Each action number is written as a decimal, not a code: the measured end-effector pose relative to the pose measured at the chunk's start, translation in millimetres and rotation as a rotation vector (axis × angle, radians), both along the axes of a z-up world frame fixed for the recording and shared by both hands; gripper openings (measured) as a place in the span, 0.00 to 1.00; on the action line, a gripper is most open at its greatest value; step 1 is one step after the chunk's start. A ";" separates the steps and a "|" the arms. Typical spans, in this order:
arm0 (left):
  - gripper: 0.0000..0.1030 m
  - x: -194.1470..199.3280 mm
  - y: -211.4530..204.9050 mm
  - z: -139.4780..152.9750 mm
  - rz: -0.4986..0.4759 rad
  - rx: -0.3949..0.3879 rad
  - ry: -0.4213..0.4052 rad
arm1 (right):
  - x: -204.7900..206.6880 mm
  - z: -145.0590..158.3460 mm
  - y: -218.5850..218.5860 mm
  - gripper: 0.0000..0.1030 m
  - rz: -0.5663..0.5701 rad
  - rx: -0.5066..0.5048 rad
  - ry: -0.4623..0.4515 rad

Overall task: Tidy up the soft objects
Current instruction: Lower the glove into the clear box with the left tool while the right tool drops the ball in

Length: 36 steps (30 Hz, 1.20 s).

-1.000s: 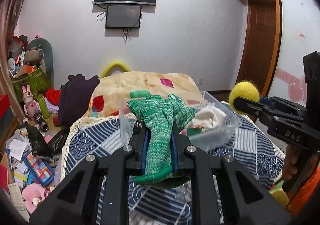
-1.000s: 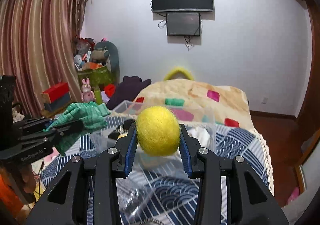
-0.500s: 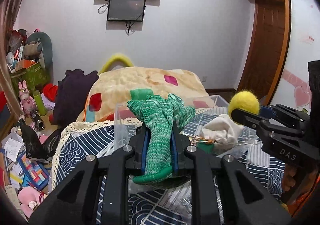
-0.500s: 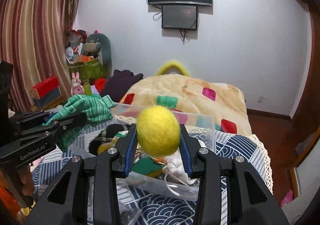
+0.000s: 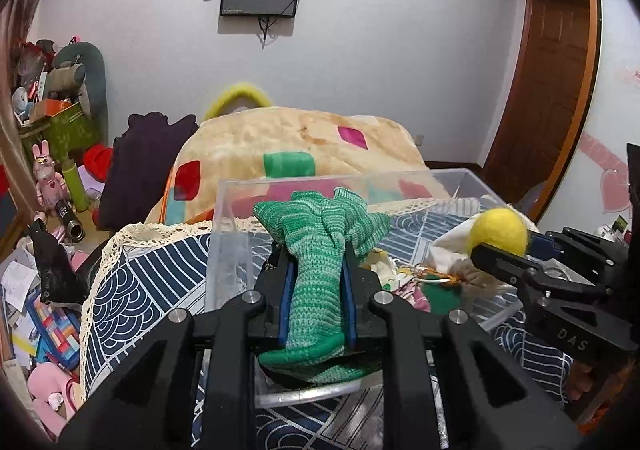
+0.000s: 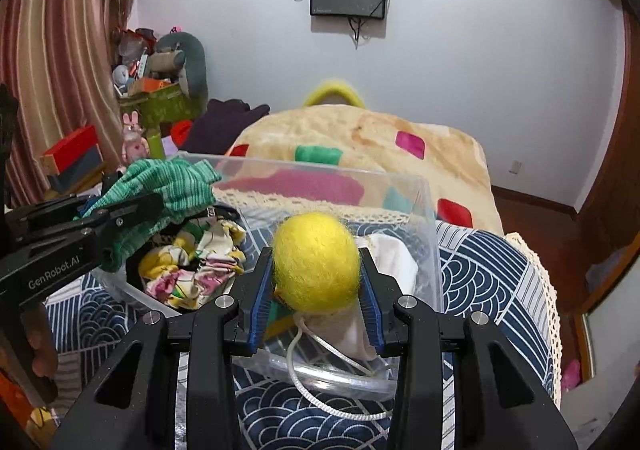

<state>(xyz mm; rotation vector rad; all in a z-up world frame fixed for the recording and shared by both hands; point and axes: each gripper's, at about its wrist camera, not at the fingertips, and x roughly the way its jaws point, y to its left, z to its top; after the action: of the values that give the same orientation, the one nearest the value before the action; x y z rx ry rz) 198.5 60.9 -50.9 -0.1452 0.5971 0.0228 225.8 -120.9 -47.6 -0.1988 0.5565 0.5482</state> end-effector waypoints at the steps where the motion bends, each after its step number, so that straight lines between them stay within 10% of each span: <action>1: 0.19 2.4 0.1 -2.3 0.000 0.001 0.012 | 0.2 -0.5 0.1 0.35 0.002 -0.002 0.004; 36: 0.91 -72.8 -17.7 29.5 -0.024 0.029 -0.046 | -52.4 31.0 -38.1 0.74 0.012 0.041 -0.128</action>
<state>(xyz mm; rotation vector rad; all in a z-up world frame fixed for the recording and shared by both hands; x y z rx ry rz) 125.7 43.2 -21.4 -0.1098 0.5521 0.0050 173.4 -159.0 -16.6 -0.1968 0.4199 0.5537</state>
